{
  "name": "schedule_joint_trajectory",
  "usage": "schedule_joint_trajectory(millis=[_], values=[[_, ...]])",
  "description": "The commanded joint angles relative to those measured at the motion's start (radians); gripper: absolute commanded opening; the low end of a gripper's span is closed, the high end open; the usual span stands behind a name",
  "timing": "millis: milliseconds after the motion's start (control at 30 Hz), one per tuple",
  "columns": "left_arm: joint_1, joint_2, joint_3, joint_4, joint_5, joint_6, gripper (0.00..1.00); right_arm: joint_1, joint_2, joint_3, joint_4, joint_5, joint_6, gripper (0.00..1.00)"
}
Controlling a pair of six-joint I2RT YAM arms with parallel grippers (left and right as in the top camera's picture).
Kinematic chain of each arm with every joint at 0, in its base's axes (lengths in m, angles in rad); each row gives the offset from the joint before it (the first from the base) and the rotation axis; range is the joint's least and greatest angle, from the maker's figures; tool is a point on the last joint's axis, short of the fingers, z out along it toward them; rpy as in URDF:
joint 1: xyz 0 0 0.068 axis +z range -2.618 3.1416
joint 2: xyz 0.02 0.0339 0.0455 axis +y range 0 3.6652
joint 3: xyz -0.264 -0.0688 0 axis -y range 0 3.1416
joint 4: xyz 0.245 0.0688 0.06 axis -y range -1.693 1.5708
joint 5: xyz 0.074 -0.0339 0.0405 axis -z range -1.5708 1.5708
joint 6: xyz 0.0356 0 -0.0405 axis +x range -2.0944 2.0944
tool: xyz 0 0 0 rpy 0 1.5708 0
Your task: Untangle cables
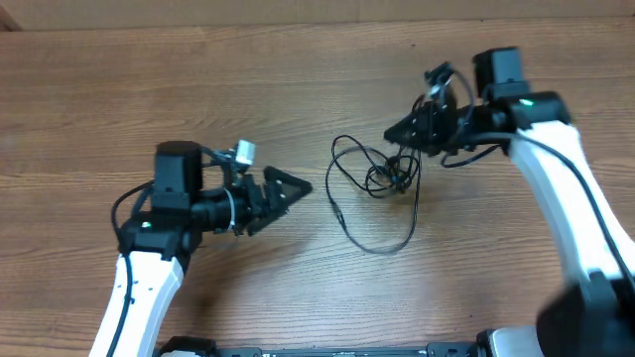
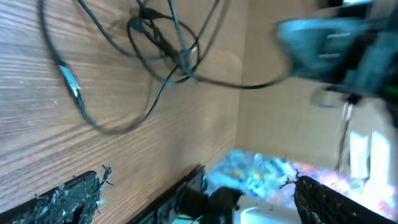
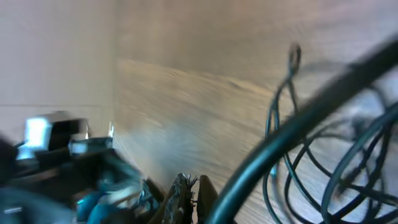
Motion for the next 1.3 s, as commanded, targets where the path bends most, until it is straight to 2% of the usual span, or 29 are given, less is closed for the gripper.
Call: schedule_joint_trajectory(millis=[0, 100, 300, 467, 700, 967, 1133, 1200, 1267], values=[[-0.075, 0.004, 0.008, 0.029, -0.067, 0.043, 1.00, 0.000, -0.139, 0.035, -0.003, 0.008, 0.007, 0.04], [-0.150, 0.005, 0.008, 0.117, -0.113, 0.018, 1.00, 0.000, -0.226, 0.035, -0.016, 0.008, 0.014, 0.04], [-0.250, 0.012, 0.008, 0.239, -0.303, -0.129, 1.00, 0.001, -0.363, 0.035, -0.089, 0.007, -0.011, 0.04], [-0.343, 0.068, 0.008, 0.364, -0.297, -0.149, 1.00, 0.002, -0.437, 0.035, -0.094, 0.008, -0.013, 0.04], [-0.517, 0.201, 0.008, 0.554, -0.313, -0.149, 1.00, 0.002, -0.450, 0.035, -0.117, 0.007, -0.013, 0.04], [-0.609, 0.361, 0.008, 0.643, -0.291, -0.171, 1.00, 0.002, -0.450, 0.035, -0.116, 0.009, -0.013, 0.04], [-0.618, 0.391, 0.008, 0.595, -0.286, -0.169, 1.00, 0.002, -0.450, 0.035, -0.119, 0.060, -0.013, 0.04], [-0.605, 0.391, 0.008, 0.555, -0.285, -0.236, 1.00, 0.002, -0.450, 0.035, -0.135, 0.097, -0.013, 0.04], [-0.592, 0.391, 0.008, 0.494, -0.278, -0.377, 0.99, 0.002, -0.450, 0.035, -0.150, 0.127, -0.013, 0.04]])
